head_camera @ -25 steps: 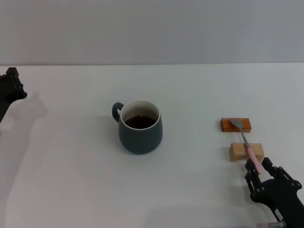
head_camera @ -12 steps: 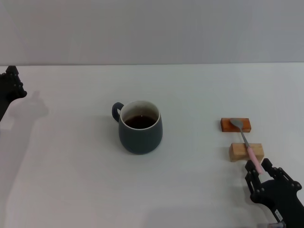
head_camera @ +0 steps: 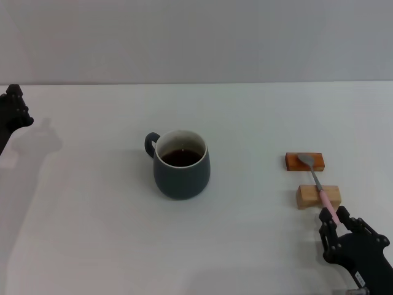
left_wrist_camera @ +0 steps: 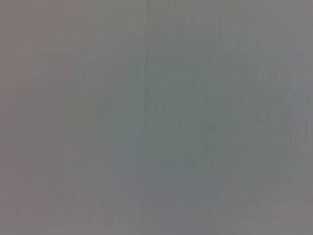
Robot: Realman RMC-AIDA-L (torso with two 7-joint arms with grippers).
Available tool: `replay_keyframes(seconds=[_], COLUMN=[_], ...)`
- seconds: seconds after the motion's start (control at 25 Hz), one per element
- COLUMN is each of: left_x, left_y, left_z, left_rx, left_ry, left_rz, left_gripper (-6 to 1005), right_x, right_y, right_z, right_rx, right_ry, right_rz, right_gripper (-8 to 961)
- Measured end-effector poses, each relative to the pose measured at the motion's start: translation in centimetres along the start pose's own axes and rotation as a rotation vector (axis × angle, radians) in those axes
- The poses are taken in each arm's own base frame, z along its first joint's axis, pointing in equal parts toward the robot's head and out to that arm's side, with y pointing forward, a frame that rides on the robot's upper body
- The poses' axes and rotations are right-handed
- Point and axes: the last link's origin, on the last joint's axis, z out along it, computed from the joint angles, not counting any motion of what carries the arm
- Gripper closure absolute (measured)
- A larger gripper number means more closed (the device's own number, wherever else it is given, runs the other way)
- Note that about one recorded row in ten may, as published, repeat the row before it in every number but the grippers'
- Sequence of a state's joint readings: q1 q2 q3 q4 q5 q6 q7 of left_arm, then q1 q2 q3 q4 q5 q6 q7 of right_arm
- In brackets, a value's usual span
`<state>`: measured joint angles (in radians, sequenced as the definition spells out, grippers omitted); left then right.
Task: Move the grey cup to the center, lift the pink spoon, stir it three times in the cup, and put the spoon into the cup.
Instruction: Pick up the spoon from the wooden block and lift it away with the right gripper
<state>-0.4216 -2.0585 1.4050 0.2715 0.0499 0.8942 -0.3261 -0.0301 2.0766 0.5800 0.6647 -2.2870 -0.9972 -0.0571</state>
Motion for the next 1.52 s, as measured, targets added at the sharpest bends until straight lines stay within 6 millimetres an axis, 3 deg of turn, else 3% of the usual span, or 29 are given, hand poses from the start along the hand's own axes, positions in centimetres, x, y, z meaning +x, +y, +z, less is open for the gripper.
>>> replay_keyframes(seconds=[1.52], left_x=[0.23], left_y=[0.04], left_z=[0.15], left_rx=[-0.004], left_ry=[0.009], left_rz=[0.001], left_gripper=[997], right_x=[0.06], right_y=[0.07], right_z=[-0.09], right_rx=[0.006], right_ry=[0.004], right_rz=[0.014], right_gripper=[672])
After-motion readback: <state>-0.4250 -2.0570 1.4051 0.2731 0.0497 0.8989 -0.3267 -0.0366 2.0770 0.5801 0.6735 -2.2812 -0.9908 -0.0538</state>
